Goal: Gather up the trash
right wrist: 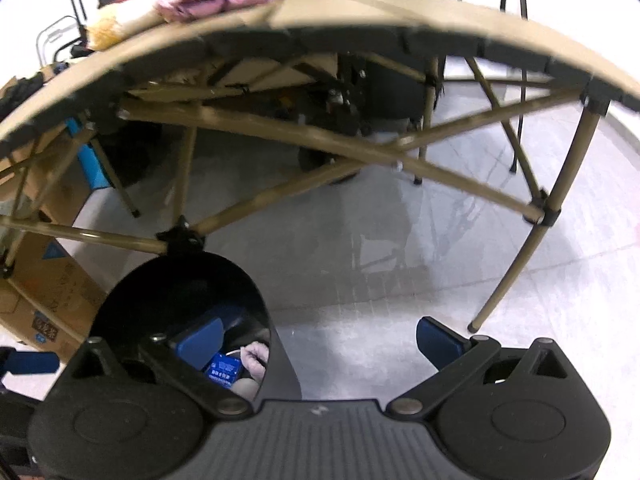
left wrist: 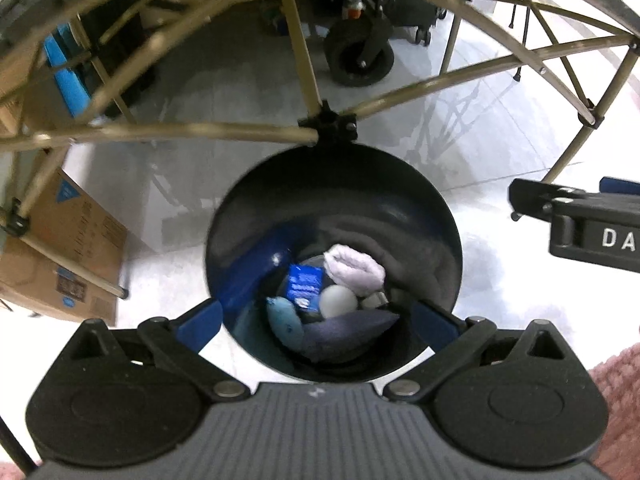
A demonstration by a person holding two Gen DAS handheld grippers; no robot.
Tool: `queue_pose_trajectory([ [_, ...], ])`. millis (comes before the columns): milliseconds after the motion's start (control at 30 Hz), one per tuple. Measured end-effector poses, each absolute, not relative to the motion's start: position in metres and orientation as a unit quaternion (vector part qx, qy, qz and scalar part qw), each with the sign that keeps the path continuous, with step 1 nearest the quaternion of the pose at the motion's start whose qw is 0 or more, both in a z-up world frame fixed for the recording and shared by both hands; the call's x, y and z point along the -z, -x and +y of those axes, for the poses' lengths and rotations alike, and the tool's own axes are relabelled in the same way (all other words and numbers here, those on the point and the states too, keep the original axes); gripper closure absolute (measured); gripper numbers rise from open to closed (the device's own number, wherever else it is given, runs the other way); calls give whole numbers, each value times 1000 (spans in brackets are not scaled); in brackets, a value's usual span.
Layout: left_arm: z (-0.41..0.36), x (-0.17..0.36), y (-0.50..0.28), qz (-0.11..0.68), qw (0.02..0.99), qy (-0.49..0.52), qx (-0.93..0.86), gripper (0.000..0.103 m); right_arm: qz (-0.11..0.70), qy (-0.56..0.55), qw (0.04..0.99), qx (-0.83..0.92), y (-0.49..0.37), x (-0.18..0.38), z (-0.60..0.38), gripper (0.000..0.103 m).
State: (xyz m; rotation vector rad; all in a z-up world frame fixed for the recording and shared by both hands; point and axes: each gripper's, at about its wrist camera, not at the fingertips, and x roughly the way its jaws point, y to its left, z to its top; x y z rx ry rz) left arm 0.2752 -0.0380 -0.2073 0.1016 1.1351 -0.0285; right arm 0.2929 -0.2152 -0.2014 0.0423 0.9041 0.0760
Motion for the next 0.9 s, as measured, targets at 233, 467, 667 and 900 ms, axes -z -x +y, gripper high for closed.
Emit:
queue_pose_trajectory([
  [233, -23, 182, -257, 502, 864, -49, -6, 0, 409, -34, 910, -60, -274, 179, -216, 0],
  [467, -8, 148, -234, 454, 890, -28, -7, 0, 368, -34, 925, -93, -248, 144, -213, 0],
  [667, 6, 106, -219, 393, 919, -7, -8, 0, 292, -14, 948, -129, -219, 102, -212, 0],
  [900, 16, 58, -221, 316, 948, 16, -10, 0, 230, -8, 964, -130, -222, 72, -212, 0],
])
